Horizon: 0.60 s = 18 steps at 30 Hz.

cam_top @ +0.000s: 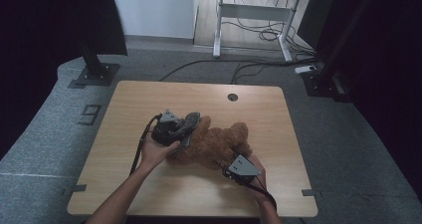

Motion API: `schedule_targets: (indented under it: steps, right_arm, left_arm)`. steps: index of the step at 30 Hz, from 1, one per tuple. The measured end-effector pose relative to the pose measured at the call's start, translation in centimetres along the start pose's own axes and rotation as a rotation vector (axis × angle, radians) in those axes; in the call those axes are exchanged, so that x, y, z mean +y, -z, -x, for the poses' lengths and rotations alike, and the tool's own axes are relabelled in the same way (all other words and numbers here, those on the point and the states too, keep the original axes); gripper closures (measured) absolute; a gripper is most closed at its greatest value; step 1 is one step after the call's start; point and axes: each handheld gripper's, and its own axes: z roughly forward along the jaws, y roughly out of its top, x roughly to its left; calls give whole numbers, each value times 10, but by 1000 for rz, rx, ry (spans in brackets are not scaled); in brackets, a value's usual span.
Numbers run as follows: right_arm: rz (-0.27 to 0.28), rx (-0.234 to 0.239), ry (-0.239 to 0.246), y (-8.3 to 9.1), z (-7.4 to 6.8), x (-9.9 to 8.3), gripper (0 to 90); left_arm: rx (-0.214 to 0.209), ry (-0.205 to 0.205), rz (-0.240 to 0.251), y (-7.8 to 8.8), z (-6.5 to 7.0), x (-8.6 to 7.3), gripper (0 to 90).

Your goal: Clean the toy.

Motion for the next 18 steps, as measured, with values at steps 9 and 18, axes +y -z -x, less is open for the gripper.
schedule_targets:
  steps: [9, 18]
  right_arm:
    - [-10, 64, -196, 16, 8, 2, 226]
    - [29, 127, -406, 33, 37, 22, 129]
  left_arm:
    - [-26, -1, 43, 7, 11, -27, 756]
    - [-44, -7, 87, 17, 23, -48, 758]
